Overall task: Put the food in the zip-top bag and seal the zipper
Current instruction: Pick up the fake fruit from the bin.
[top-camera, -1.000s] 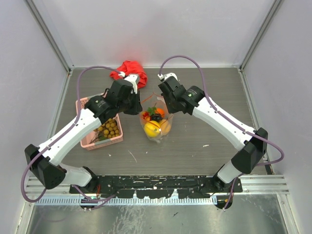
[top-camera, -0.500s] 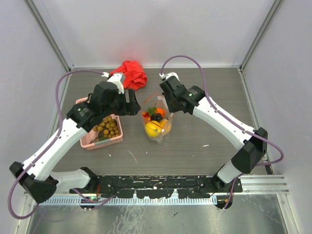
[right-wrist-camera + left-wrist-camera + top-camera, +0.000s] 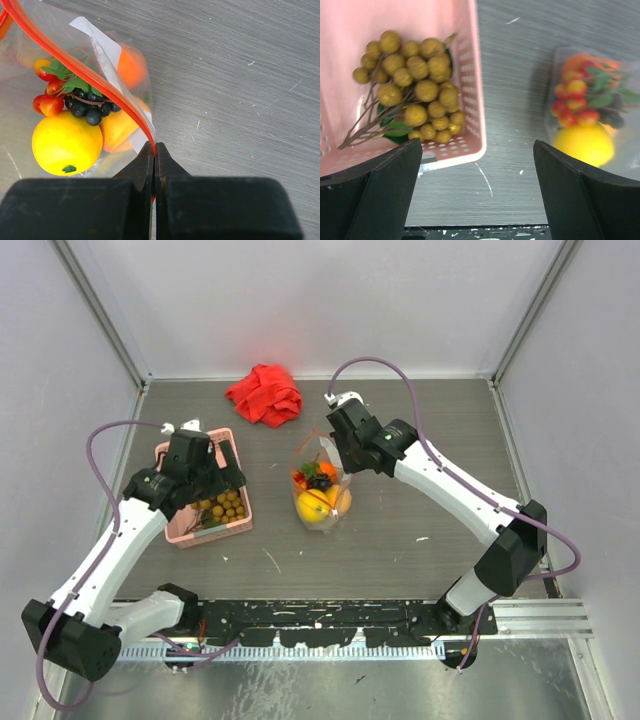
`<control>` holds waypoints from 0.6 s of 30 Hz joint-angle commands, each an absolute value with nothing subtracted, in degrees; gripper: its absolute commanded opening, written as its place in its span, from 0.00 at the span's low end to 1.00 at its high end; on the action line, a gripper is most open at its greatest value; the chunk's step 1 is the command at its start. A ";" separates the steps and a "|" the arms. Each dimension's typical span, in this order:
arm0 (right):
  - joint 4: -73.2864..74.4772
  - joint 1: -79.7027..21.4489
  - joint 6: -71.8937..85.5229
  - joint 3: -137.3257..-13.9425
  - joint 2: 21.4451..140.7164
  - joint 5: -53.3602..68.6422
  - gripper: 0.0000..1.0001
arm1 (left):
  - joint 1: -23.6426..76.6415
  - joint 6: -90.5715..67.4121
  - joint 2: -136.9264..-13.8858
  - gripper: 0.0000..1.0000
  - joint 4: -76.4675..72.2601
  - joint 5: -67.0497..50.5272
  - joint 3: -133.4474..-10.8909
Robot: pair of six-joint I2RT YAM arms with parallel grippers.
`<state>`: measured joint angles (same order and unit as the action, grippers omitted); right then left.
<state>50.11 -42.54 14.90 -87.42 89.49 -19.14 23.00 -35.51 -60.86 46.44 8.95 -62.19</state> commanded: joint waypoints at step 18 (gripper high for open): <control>46.01 -42.30 13.54 -85.01 86.26 -16.59 0.00 | 6.91 -61.25 -64.40 0.98 48.50 20.38 -49.87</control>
<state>47.99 -42.52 13.87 -85.34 89.47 -16.82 7.79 -52.38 -63.66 49.65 16.34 -52.03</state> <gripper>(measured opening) 0.038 0.983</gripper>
